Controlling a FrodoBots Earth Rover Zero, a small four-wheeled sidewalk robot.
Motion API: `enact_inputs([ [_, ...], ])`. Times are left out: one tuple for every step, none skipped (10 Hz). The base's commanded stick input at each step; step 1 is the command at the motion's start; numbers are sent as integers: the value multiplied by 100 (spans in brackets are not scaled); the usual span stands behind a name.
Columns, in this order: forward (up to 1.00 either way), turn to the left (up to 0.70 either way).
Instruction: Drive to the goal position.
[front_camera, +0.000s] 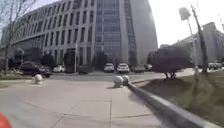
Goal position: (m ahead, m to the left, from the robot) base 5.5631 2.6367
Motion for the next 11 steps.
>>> enact_inputs([
  [100, 0],
  [100, 0],
  [100, 0],
  [100, 0],
  [100, 0],
  [66, 0],
  [0, 0],
  [0, 0],
  [0, 0],
  [0, 0],
  [0, 0],
])
